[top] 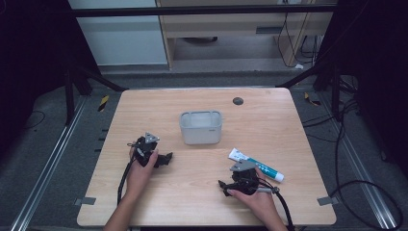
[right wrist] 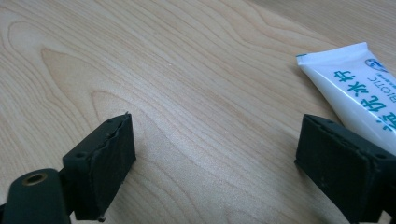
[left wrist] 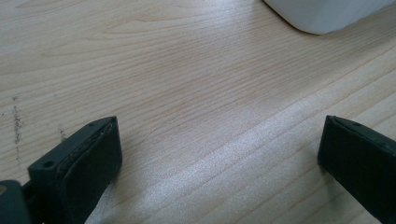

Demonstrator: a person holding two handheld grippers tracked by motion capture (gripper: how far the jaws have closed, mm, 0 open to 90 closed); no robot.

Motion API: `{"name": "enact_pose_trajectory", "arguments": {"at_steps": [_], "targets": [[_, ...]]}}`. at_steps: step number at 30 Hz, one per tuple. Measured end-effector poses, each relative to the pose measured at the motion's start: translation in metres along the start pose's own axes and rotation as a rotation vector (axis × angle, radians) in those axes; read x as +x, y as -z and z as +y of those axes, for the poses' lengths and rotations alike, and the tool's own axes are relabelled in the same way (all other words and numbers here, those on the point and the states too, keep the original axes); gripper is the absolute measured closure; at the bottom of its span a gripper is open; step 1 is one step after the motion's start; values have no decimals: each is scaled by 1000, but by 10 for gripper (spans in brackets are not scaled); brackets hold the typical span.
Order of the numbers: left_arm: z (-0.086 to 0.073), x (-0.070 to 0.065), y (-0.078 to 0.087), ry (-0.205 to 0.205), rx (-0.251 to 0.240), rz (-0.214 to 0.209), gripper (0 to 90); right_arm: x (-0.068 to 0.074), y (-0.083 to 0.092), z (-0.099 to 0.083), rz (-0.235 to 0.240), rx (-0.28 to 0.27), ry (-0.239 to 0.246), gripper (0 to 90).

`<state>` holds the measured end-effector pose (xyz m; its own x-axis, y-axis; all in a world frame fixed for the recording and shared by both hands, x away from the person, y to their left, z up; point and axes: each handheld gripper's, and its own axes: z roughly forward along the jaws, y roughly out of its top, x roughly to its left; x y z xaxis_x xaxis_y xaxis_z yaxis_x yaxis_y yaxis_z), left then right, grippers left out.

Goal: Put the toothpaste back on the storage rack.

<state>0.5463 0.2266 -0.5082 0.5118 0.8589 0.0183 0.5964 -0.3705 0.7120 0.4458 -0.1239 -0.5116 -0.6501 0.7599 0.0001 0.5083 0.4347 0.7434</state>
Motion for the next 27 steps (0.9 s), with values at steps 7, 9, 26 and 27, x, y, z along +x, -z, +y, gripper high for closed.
{"name": "enact_pose_trajectory", "arguments": {"at_steps": [7, 9, 26, 27], "targets": [[0, 0, 0, 0, 0, 0, 0, 0, 1, 1, 7, 15, 8, 116], [0, 0, 0, 1, -1, 1, 0, 0, 2, 1, 8, 29, 15, 121], [-2, -1, 2, -3, 1, -2, 0, -30, 57, 21, -53, 73, 125, 156], [-2, -1, 2, -3, 1, -2, 0, -33, 61, 23, -59, 87, 133, 180]]}}
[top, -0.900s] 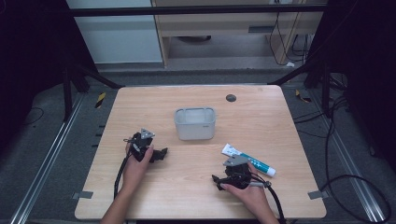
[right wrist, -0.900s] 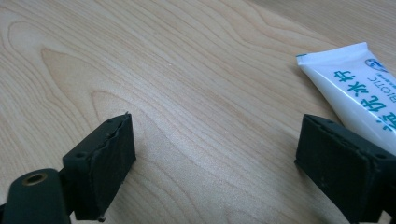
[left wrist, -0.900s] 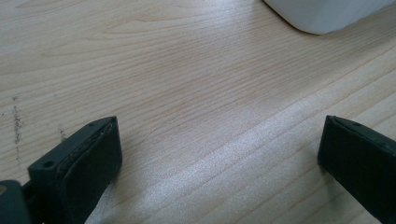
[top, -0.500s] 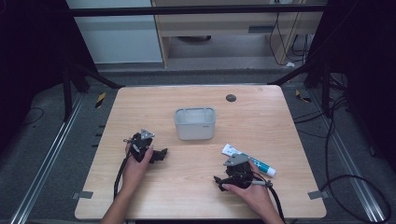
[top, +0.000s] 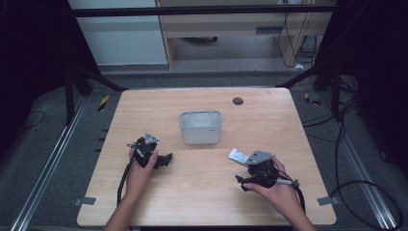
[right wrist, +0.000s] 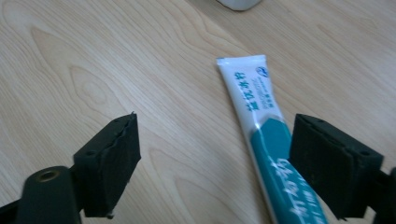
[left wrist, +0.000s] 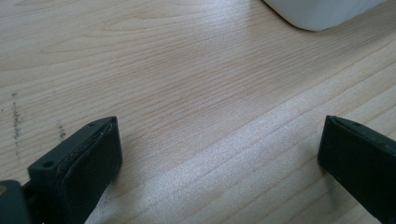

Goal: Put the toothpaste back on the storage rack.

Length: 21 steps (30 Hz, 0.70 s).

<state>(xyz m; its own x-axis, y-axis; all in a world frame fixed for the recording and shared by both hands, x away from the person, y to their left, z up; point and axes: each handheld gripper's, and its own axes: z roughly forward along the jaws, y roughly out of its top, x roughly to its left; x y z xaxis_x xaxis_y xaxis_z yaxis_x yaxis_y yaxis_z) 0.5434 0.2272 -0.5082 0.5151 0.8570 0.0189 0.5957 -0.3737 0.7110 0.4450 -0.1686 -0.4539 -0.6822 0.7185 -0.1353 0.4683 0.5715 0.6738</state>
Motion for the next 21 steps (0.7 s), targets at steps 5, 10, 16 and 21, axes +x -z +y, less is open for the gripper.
{"name": "enact_pose_trajectory", "arguments": {"at_steps": [5, 10, 16, 21], "targets": [[0, 0, 0, 0, 0, 0, 0, -13, 8, 5, -3, 69, 15, 255], [0, 0, 0, 0, 0, 0, 0, -29, 9, 10, 11, 130, 10, 317], [0, 0, 0, 0, 0, 0, 0, -43, 12, 20, 26, 146, 0, 356], [0, 0, 0, 1, -1, 0, 0, -47, 10, 26, 30, 180, 26, 375]]}}
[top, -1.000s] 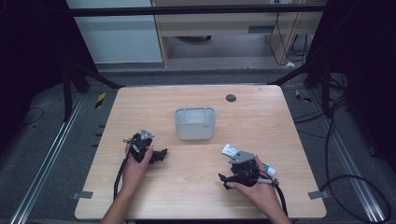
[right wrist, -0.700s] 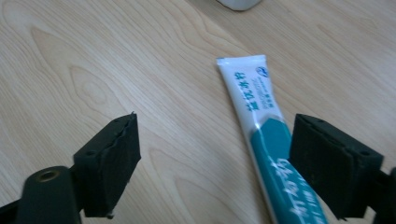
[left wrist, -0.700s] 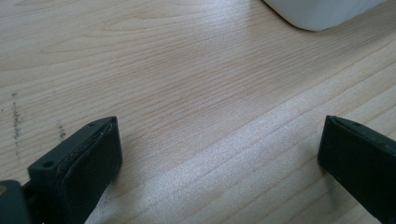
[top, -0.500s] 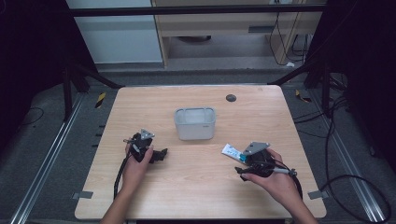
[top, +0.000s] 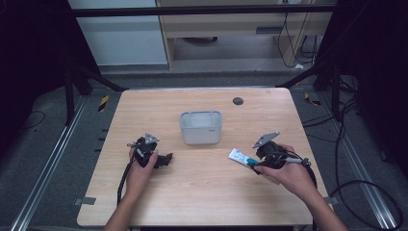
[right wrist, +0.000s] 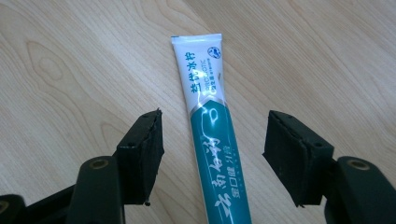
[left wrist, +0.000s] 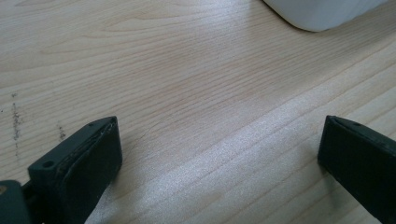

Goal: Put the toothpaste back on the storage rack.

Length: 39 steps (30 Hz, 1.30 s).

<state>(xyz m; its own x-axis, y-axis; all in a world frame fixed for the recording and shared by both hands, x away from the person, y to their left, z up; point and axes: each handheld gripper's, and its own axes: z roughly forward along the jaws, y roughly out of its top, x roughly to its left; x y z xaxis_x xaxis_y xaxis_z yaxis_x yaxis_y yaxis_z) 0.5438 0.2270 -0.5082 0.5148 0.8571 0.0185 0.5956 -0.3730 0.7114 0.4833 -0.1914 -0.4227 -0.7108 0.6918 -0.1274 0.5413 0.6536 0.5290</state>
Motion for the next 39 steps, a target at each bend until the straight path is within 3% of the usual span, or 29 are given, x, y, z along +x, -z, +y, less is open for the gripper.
{"name": "enact_pose_trajectory", "arguments": {"at_steps": [21, 39], "targets": [[0, 0, 0, 1, -1, 0, 0, -3, -12, 20, 42, 62, 37, 516], [0, 0, 0, 0, -1, 0, 0, 0, -20, 30, 64, 127, 62, 557]]}}
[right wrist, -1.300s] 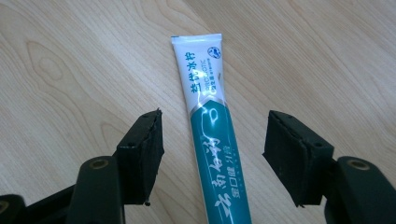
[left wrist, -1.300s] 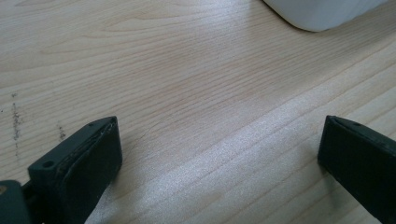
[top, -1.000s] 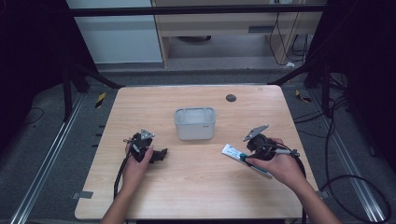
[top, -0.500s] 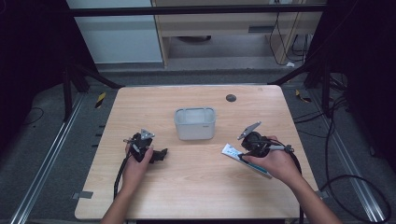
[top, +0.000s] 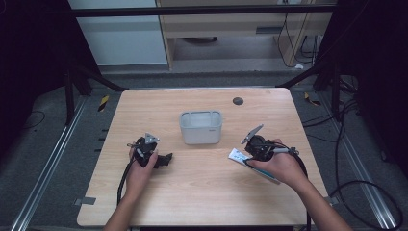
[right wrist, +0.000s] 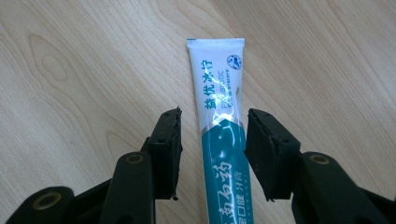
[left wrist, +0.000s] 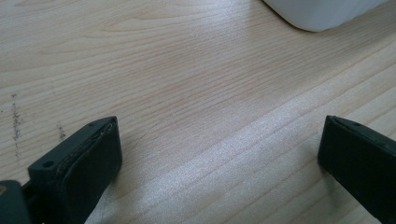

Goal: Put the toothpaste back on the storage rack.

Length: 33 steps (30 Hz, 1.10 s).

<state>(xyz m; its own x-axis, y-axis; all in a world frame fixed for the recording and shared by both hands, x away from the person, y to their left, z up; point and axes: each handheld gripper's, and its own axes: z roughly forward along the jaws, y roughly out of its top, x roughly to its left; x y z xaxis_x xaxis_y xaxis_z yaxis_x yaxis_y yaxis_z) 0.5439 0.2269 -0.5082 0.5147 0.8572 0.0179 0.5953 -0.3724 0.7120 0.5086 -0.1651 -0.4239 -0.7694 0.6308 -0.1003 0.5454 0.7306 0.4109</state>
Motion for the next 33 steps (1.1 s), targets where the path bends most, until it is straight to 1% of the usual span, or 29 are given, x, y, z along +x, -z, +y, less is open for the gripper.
{"name": "enact_pose_trajectory", "arguments": {"at_steps": [11, 14, 20, 24, 28, 32, 33], "targets": [[0, 0, 0, 0, 0, 0, 0, -1, -6, 2, 11, 36, -7, 530], [0, 0, 0, 0, -1, 0, 0, -2, -8, 2, 15, 38, -5, 525], [0, 0, 0, 0, 0, 0, 0, -4, -13, 3, 19, 47, -15, 513], [0, 0, 0, 0, 0, 0, 0, -6, -19, 2, 23, 57, -18, 509], [0, 0, 0, 0, -1, 0, 0, -9, -28, 2, 30, 76, -35, 510], [0, 0, 0, 0, -1, -1, 0, -12, -34, 3, 33, 86, -29, 512], [0, 0, 0, 0, -1, 0, 0, -12, -34, 3, 36, 91, -35, 511]]}}
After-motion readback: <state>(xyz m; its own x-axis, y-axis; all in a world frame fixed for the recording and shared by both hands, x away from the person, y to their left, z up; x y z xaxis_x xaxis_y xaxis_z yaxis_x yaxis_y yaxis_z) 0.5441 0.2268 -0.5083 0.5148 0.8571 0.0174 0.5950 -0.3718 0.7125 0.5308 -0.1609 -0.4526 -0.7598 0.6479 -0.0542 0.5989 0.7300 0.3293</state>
